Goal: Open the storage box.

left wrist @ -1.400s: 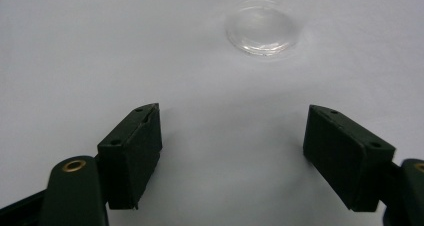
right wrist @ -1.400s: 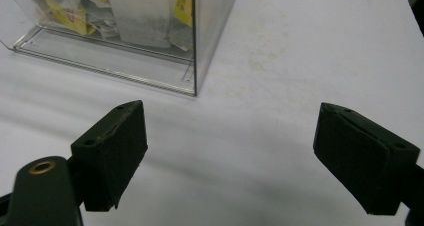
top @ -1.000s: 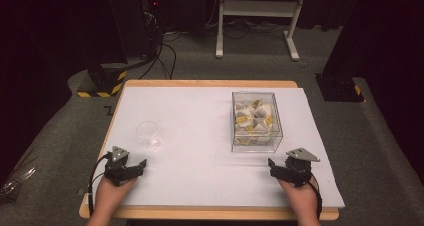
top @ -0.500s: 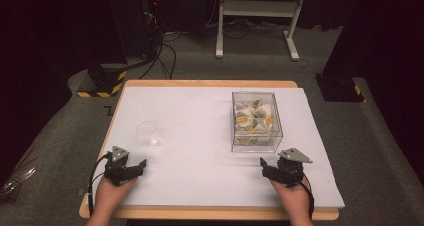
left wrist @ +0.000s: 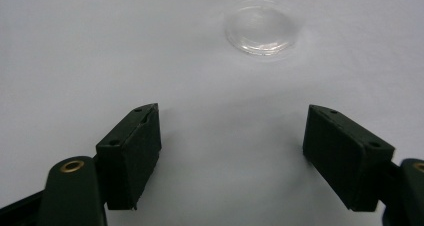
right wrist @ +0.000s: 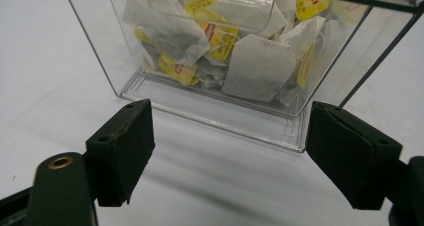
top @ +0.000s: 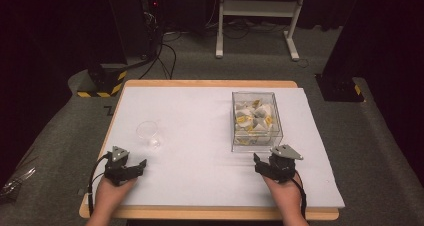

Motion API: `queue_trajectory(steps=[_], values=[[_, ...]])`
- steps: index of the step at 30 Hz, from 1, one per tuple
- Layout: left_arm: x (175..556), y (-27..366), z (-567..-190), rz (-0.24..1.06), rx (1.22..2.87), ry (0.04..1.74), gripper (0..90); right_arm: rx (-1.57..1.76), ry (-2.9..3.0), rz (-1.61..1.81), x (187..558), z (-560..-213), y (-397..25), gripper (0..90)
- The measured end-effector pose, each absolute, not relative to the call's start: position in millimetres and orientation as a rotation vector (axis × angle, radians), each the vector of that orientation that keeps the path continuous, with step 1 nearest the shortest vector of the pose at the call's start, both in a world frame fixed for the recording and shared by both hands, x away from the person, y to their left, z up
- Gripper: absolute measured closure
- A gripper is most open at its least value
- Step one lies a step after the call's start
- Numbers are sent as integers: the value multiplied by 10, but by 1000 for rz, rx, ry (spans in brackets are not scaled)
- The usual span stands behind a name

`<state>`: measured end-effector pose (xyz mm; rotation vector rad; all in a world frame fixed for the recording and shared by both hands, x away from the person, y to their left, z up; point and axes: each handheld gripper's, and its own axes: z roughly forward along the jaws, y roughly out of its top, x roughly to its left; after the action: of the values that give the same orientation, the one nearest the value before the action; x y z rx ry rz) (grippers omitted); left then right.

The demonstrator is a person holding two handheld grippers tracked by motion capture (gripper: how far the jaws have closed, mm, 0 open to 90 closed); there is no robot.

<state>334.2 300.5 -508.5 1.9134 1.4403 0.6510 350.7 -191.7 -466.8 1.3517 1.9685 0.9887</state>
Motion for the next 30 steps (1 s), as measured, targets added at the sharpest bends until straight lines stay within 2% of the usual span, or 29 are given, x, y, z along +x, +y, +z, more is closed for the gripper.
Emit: queue_trajectory(steps=[30], values=[[3343, 3005, -5086, 648, 1914, 1439, 231, 1417, 1851, 953, 3735, -4530, -1567, 174]])
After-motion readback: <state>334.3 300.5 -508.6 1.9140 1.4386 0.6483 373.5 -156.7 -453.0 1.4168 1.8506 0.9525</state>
